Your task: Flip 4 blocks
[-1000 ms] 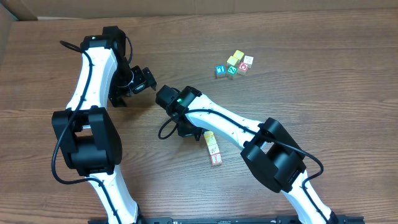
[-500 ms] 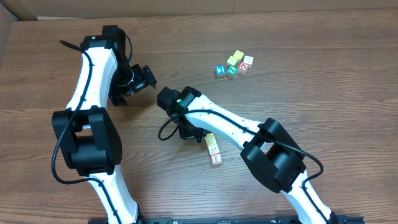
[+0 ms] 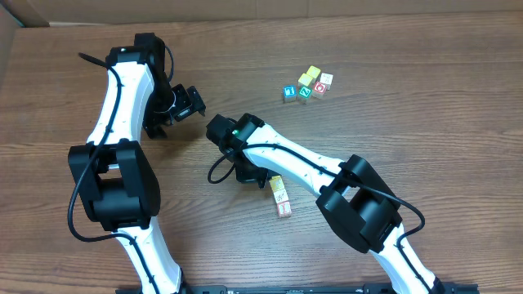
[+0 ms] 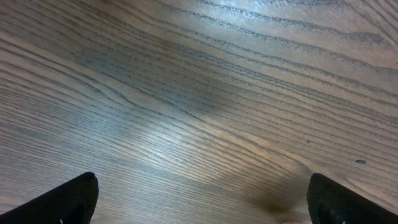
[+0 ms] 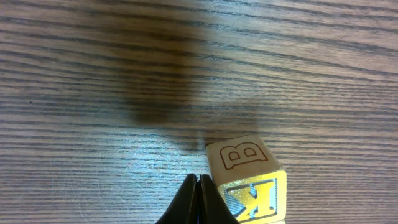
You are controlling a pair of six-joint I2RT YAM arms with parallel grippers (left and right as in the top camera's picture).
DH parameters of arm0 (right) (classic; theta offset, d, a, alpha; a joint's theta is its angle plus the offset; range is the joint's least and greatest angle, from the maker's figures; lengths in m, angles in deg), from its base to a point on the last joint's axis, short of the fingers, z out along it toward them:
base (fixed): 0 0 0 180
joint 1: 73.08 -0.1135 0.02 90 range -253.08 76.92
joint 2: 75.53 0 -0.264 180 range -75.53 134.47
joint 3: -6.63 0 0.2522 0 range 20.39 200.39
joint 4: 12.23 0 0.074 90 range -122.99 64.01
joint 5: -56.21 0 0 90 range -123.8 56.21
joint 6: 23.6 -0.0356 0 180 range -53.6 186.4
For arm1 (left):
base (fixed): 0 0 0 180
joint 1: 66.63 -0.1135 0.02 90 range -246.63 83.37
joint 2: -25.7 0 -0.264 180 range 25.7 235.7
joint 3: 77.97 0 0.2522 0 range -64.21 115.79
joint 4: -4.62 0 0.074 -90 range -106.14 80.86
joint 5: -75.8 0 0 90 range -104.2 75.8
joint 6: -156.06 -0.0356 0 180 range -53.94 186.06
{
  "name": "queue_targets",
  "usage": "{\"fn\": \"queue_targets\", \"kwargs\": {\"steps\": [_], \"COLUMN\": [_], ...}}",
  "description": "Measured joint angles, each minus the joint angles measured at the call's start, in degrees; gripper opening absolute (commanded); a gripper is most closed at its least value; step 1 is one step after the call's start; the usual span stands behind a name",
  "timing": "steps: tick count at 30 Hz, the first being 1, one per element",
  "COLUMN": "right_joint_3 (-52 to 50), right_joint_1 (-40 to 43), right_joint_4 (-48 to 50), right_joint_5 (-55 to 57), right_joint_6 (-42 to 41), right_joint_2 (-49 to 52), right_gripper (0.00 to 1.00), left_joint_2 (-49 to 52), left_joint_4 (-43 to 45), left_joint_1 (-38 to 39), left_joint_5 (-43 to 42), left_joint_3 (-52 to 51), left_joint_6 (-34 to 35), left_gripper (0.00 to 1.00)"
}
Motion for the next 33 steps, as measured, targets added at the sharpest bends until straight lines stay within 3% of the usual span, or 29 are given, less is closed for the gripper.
{"fn": "queue_targets", "kwargs": {"steps": [33], "right_joint_3": [0.0], "right_joint_1": [1.8], "right_joint_4": [-2.4], "right_joint_5": [-5.0], "right_joint_6": [-0.1], "right_joint_2": [0.0], "right_gripper": [0.04], "left_joint_2": [0.0], "left_joint_4": [0.0], "left_joint_1": [0.0], "left_joint_5": [0.0], "left_joint_3": [0.0], "left_joint_6": [0.0], "left_gripper": [1.00]}}
